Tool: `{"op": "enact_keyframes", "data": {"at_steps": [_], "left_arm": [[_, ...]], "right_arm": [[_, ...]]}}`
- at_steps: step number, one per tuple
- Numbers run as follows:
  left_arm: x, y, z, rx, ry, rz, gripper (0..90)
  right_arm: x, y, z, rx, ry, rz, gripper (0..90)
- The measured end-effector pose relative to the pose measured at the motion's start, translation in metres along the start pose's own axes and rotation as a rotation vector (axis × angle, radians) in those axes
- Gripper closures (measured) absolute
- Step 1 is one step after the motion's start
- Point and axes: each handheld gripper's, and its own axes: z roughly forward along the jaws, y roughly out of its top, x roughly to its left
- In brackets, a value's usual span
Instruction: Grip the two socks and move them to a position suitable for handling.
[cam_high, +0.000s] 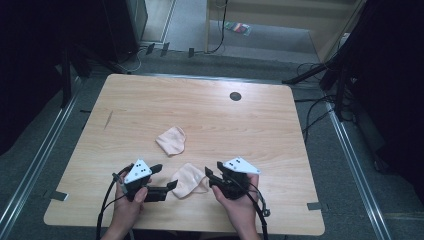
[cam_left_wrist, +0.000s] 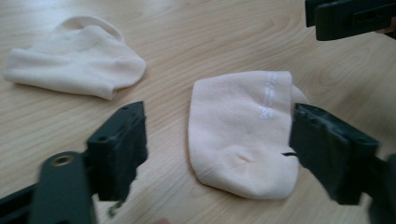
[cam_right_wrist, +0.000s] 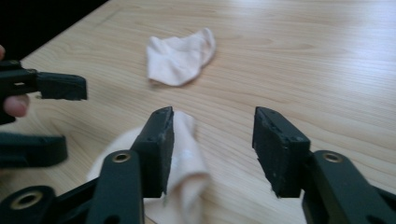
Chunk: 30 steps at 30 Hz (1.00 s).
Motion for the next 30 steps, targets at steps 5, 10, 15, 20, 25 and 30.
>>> {"op": "enact_keyframes", "data": {"at_steps": [5, 10, 15, 20, 25, 30], "left_arm": [[-0.009, -0.001, 0.004, 0.084, -0.102, 0.04, 30.8], [-0.023, -0.006, 0.017, 0.171, -0.108, 0.128, 33.7], [-0.035, -0.013, 0.028, 0.231, -0.048, 0.235, 51.0], [-0.025, -0.008, 0.028, 0.203, -0.067, 0.149, 86.9], [-0.012, 0.006, 0.015, 0.111, -0.11, 0.024, 88.8], [0.001, 0.014, 0.006, 0.061, -0.151, -0.06, 88.9]], "right_arm": [[-0.008, -0.014, -0.005, 0.047, 0.02, 0.065, 54.0], [-0.005, -0.03, -0.003, 0.093, 0.013, 0.071, 52.8], [-0.003, -0.031, -0.002, 0.091, 0.017, 0.058, 52.9], [-0.001, -0.031, -0.002, 0.078, 0.02, 0.047, 53.2], [0.009, -0.031, -0.004, 0.048, 0.046, 0.013, 59.0], [0.031, -0.035, 0.008, 0.063, 0.149, -0.073, 61.8]]}}
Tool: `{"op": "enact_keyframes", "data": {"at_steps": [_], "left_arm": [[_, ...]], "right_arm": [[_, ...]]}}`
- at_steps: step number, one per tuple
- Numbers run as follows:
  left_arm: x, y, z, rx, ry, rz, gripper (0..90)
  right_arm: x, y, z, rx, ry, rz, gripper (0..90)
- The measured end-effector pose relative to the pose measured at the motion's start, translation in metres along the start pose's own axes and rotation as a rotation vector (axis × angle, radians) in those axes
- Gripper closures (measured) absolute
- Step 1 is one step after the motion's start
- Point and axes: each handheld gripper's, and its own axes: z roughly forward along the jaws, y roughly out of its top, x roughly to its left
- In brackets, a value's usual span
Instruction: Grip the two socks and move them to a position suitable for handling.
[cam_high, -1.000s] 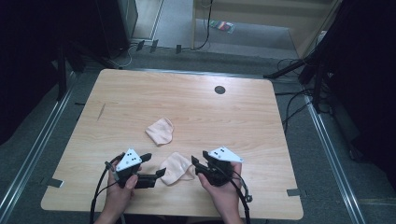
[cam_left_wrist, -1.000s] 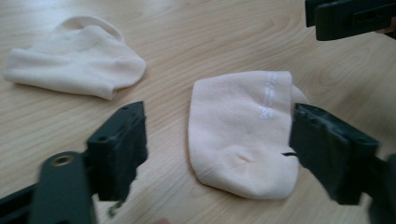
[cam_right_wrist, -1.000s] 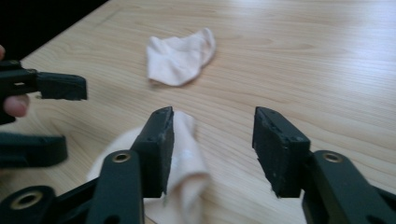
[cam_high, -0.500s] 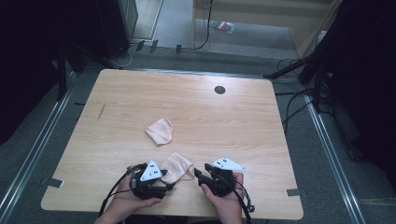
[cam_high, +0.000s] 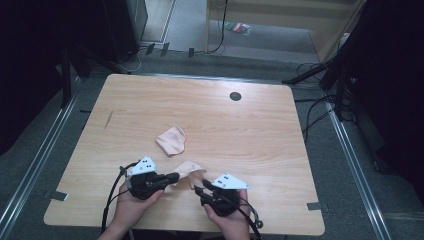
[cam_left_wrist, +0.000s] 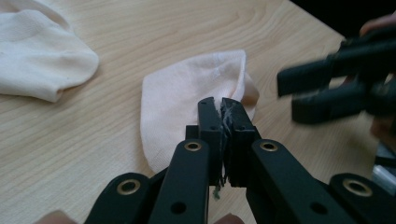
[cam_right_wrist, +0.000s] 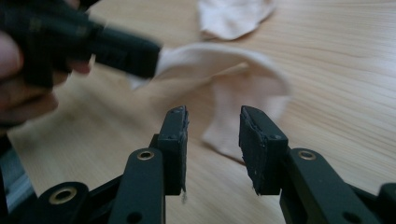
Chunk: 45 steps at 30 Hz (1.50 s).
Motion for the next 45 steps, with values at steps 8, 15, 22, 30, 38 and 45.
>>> {"op": "enact_keyframes", "data": {"at_steps": [8, 15, 22, 30, 38, 45], "left_arm": [[0.006, 0.003, -0.004, -0.024, -0.009, -0.036, 88.9], [0.006, 0.008, -0.01, -0.058, -0.012, -0.03, 89.1], [0.005, 0.012, -0.019, -0.095, -0.006, 0.003, 89.6], [0.011, 0.004, -0.009, -0.023, -0.013, 0.077, 89.4], [0.011, 0.004, -0.011, -0.042, -0.026, 0.071, 89.3], [0.011, -0.001, -0.005, -0.003, 0.006, 0.135, 89.1]], "right_arm": [[0.008, 0.003, 0.043, 0.082, -0.121, -0.127, 61.1], [0.005, -0.001, 0.041, 0.103, -0.198, -0.148, 84.5], [-0.013, 0.002, 0.028, 0.073, -0.409, -0.201, 84.5], [-0.046, 0.011, -0.011, -0.012, -0.188, -0.049, 53.1], [-0.077, 0.02, 0.02, 0.034, -0.16, 0.022, 35.1], [-0.077, 0.041, 0.008, -0.088, -0.091, 0.176, 37.9]]}}
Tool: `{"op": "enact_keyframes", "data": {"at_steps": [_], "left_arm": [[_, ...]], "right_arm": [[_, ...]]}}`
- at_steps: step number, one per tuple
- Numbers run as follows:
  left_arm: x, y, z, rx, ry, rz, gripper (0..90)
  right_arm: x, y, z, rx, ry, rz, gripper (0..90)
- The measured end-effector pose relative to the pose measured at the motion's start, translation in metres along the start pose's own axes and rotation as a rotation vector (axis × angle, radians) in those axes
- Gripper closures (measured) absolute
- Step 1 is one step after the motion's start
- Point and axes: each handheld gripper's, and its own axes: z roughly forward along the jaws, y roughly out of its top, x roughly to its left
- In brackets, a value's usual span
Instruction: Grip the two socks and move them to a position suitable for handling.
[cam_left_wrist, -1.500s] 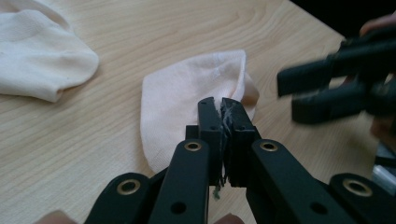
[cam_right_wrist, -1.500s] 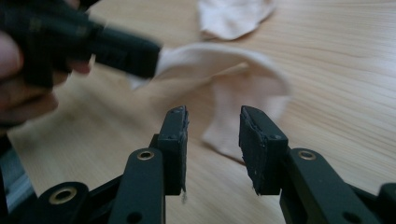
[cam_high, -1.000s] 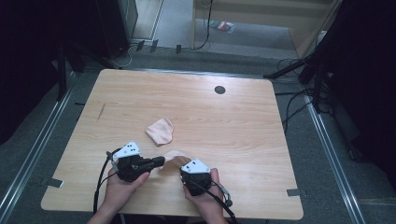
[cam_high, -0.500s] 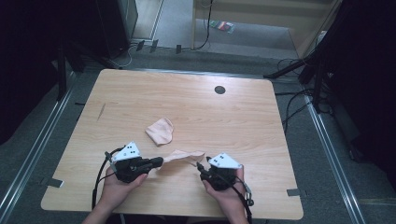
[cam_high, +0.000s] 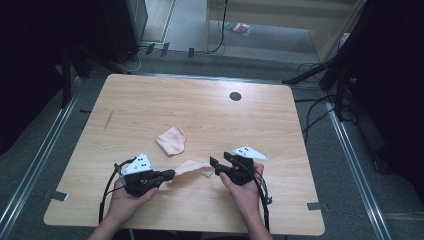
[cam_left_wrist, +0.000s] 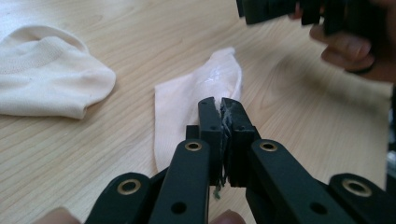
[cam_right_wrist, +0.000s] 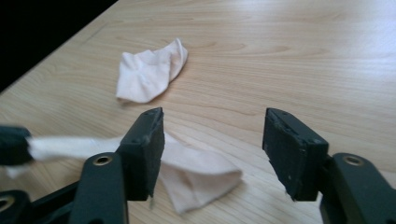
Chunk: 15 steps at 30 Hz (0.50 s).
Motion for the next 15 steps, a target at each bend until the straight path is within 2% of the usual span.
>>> {"op": "enact_keyframes", "data": {"at_steps": [1, 2, 3, 4, 6, 7, 11, 13, 14, 15], "left_arm": [[-0.001, -0.002, 0.002, 0.019, 0.013, 0.027, 89.1], [-0.002, -0.004, 0.004, 0.04, 0.025, 0.047, 88.7], [-0.002, -0.008, 0.007, 0.075, 0.03, 0.065, 88.3], [-0.002, -0.008, 0.007, 0.075, 0.03, 0.065, 87.7], [-0.002, -0.013, 0.009, 0.101, 0.034, 0.073, 86.4], [0.0, -0.015, 0.01, 0.098, 0.037, 0.059, 78.7], [0.006, -0.014, 0.007, 0.067, 0.023, 0.013, 62.3], [0.007, -0.014, 0.006, 0.055, 0.02, 0.002, 59.5], [0.009, -0.014, 0.005, 0.048, 0.025, -0.003, 57.3], [0.012, -0.014, 0.003, 0.035, 0.033, -0.021, 55.9]], "right_arm": [[0.0, 0.0, 0.0, 0.0, 0.0, 0.0, 37.9], [0.004, -0.003, 0.011, 0.048, -0.032, 0.012, 35.8], [0.006, -0.006, 0.016, 0.066, -0.046, 0.001, 35.9], [0.007, -0.008, 0.019, 0.078, -0.067, -0.006, 36.2], [0.009, -0.012, 0.023, 0.098, -0.078, -0.021, 36.2], [0.013, -0.017, 0.027, 0.119, -0.09, -0.047, 37.7], [0.018, -0.025, 0.028, 0.132, -0.109, -0.083, 44.2], [0.02, -0.027, 0.028, 0.134, -0.117, -0.094, 46.9], [0.023, -0.032, 0.027, 0.126, -0.14, -0.13, 59.9], [0.025, -0.033, 0.027, 0.12, -0.151, -0.142, 67.8]]}}
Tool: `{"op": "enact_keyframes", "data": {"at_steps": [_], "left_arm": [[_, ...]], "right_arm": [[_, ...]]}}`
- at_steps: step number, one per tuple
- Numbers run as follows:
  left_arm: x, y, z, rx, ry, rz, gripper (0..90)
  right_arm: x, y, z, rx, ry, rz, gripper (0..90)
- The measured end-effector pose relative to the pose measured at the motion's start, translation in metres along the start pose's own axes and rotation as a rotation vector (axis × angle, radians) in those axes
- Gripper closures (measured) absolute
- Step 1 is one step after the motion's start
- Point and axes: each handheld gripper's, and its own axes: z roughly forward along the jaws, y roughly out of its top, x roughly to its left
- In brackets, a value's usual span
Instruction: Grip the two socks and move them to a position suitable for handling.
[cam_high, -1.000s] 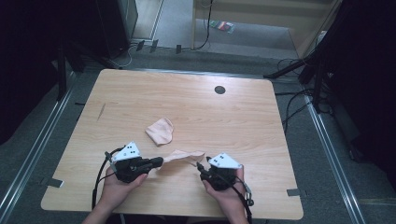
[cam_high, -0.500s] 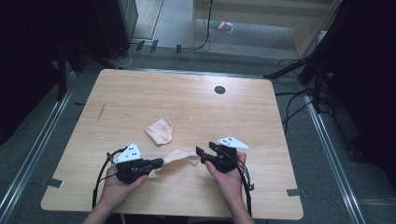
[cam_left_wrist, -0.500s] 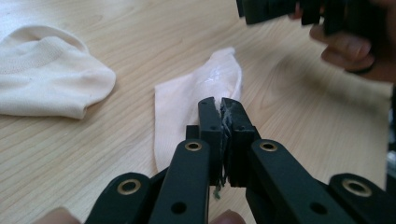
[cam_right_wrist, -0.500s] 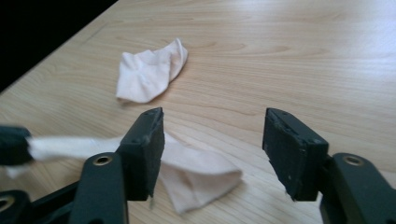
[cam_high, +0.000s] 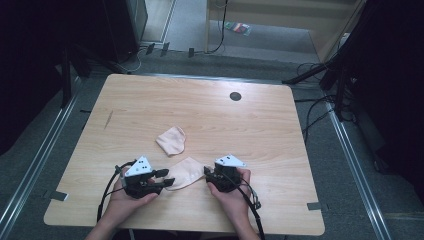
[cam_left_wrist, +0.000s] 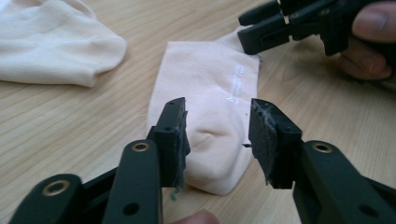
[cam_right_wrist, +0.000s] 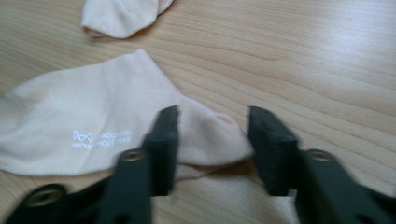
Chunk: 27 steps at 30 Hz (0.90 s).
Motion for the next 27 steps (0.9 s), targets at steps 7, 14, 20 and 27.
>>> {"op": "enact_keyframes", "data": {"at_steps": [7, 14, 20, 27], "left_arm": [[0.015, 0.0, -0.013, -0.083, 0.03, -0.089, 55.0], [0.021, -0.001, -0.016, -0.106, 0.066, -0.133, 56.5], [0.02, -0.002, -0.014, -0.092, 0.074, -0.135, 56.7], [0.02, -0.003, -0.011, -0.074, 0.08, -0.123, 56.7]], "right_arm": [[-0.003, 0.003, -0.018, -0.092, -0.078, -0.053, 88.0], [0.004, 0.003, -0.035, -0.209, -0.175, -0.221, 87.8], [0.037, -0.008, -0.03, -0.205, -0.067, -0.39, 85.0], [0.053, -0.016, -0.02, -0.083, 0.193, -0.427, 54.7]]}}
